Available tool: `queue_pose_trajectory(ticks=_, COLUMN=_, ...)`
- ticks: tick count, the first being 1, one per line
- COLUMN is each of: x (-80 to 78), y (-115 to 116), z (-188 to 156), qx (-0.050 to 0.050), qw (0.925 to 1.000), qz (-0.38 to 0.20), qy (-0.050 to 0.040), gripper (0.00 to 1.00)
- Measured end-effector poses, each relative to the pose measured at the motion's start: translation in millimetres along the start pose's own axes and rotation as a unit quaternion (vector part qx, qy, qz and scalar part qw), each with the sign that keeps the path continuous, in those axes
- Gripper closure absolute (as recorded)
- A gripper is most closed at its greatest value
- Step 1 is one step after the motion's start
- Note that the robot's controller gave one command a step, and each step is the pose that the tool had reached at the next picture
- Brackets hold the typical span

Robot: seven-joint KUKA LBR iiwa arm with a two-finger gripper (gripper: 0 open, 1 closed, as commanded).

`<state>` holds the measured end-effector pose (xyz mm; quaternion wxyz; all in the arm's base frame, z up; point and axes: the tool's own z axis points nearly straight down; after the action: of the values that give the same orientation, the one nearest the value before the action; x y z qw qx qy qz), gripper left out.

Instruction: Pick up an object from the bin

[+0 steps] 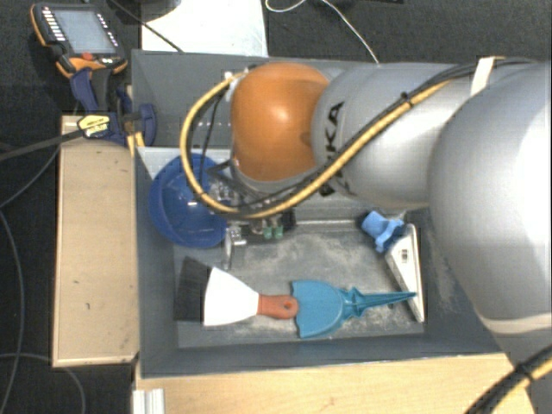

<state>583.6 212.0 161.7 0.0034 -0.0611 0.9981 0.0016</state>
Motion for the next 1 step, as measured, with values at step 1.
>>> queue_pose_trajectory(ticks=1, x=-3.8, y=27.9, z=46.3, qx=0.000, qw=0.9680, qz=-0.251, qy=0.0043, gripper=0.00)
